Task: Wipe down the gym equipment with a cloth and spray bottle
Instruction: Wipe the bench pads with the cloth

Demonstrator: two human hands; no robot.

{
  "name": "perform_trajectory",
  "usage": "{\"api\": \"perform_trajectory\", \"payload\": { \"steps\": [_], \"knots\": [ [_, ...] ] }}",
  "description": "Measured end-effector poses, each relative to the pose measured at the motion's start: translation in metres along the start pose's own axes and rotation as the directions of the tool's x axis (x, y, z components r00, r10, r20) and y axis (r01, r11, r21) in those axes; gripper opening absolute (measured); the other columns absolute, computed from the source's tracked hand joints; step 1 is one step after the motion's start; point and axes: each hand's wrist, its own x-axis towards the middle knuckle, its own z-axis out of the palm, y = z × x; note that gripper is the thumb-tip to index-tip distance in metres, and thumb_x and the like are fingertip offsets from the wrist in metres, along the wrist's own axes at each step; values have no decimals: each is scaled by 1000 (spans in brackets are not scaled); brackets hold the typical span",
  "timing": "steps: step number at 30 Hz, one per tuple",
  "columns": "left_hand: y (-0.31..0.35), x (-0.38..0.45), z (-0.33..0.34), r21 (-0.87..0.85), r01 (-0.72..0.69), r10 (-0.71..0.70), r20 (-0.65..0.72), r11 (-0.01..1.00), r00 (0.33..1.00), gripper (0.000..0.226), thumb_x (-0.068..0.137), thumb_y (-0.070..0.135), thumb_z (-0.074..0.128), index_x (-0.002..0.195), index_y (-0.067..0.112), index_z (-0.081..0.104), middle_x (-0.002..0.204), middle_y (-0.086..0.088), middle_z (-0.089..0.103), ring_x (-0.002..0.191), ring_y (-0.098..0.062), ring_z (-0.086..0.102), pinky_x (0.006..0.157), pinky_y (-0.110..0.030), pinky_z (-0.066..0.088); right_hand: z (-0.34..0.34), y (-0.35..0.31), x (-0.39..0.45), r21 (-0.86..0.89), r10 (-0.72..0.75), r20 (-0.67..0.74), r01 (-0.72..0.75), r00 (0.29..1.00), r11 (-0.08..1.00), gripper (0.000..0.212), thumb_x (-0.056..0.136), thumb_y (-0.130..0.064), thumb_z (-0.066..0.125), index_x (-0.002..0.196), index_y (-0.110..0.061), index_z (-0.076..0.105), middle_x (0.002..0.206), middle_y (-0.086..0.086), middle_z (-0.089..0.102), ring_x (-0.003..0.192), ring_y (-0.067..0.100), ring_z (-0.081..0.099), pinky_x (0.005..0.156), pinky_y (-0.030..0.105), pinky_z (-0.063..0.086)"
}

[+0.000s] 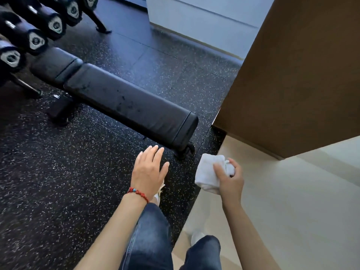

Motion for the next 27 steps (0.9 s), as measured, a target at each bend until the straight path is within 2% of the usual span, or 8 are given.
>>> {"api": "perform_trajectory", "payload": {
  "steps": [3,7,10,12,16,21,25,27],
  "knots": [
    [-34,57,9,3,-55,55,50,998,997,51,90,37,37,112,-1,64,113,-20,64,106,-37,61,89,-53,47,43,-5,31,8,40,-68,-40,997,999,36,80,-15,70,111,-18,52,91,-11,52,77,1,52,66,18,41],
    [-75,122,27,-7,-121,121,119,993,986,49,88,34,39,112,-2,63,114,-21,64,107,-37,60,90,-52,47,95,-5,66,-10,98,-136,-100,986,995,36,79,-14,71,110,-19,52,93,-14,53,85,13,53,78,28,43],
    [-98,161,50,-5,-166,165,144,986,976,49,87,33,40,112,-2,63,114,-21,64,107,-37,60,90,-52,49,128,4,92,-38,114,-161,-122,980,992,38,78,-16,71,111,-22,53,104,-5,56,95,17,55,88,35,46],
    [-109,182,71,-17,-170,170,160,985,972,49,87,33,40,112,-3,63,114,-22,63,108,-38,60,89,-54,49,147,14,110,-44,127,-166,-136,978,990,38,79,-18,71,110,-26,51,111,1,57,94,17,56,88,35,47],
    [-128,213,126,-36,-168,171,185,985,968,49,88,32,40,113,-4,62,117,-22,62,111,-39,58,88,-55,49,180,46,154,-47,130,-164,-139,978,989,41,81,-19,69,115,-33,50,115,-7,56,89,1,54,86,24,44],
    [-150,235,205,-25,-193,194,187,981,963,48,89,31,40,116,-3,60,122,-21,59,116,-39,55,94,-52,46,219,107,217,-117,87,-103,-99,991,988,38,88,-20,61,123,-30,51,112,-27,49,107,-11,42,89,6,31],
    [-173,247,263,3,-198,194,185,980,963,49,90,30,40,120,-3,58,127,-22,56,119,-39,52,94,-53,46,244,156,256,-254,22,-93,-45,995,966,35,89,-19,58,124,-22,55,110,-7,49,95,-10,40,81,-7,24],
    [-183,251,286,41,-194,184,173,980,968,48,90,30,41,124,-1,55,132,-22,52,123,-39,48,95,-53,44,253,172,263,-311,26,-123,-64,992,948,39,87,-24,61,125,-23,54,107,-4,44,85,-9,37,72,-3,26]
  ]
}}
